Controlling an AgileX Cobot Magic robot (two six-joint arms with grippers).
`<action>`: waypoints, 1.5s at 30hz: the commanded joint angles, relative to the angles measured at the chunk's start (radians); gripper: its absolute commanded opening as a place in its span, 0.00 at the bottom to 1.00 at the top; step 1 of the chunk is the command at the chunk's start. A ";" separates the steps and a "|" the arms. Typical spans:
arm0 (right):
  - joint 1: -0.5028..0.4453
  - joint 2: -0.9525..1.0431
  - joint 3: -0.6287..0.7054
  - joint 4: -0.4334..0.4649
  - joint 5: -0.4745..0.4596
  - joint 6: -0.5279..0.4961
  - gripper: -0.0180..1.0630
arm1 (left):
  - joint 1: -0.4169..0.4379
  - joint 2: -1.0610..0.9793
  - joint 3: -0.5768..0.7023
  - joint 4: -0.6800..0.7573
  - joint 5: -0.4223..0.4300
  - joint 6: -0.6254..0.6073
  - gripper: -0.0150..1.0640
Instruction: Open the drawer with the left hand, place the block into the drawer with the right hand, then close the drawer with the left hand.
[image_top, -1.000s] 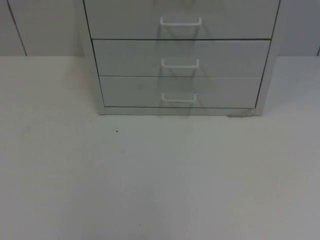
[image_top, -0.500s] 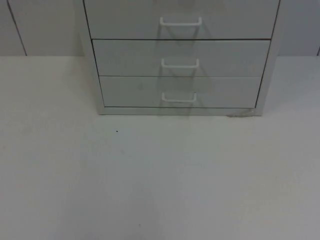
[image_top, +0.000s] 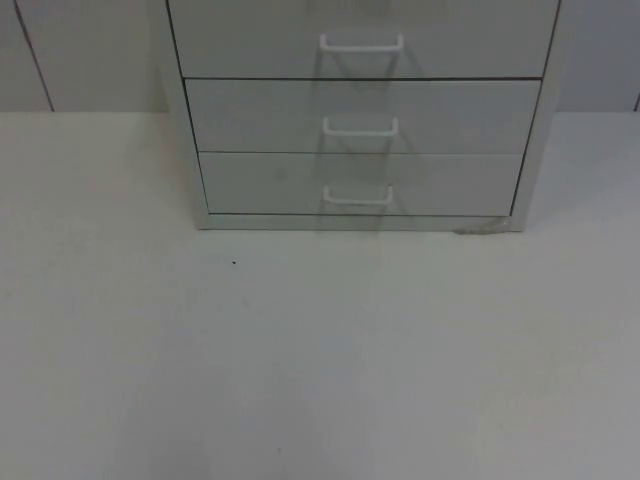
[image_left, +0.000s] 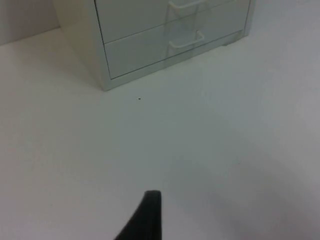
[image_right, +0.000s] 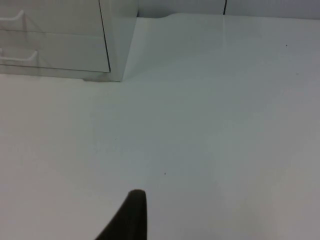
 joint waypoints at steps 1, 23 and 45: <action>-0.002 -0.003 0.001 -0.003 -0.008 -0.001 0.99 | 0.001 -0.004 0.003 -0.008 0.004 -0.003 0.98; -0.002 -0.003 0.001 -0.003 -0.008 -0.001 0.99 | 0.001 -0.004 0.003 -0.008 0.004 -0.003 0.98; -0.004 -0.003 0.001 -0.003 -0.008 -0.001 0.99 | 0.224 -0.004 0.003 -0.006 0.004 -0.003 0.98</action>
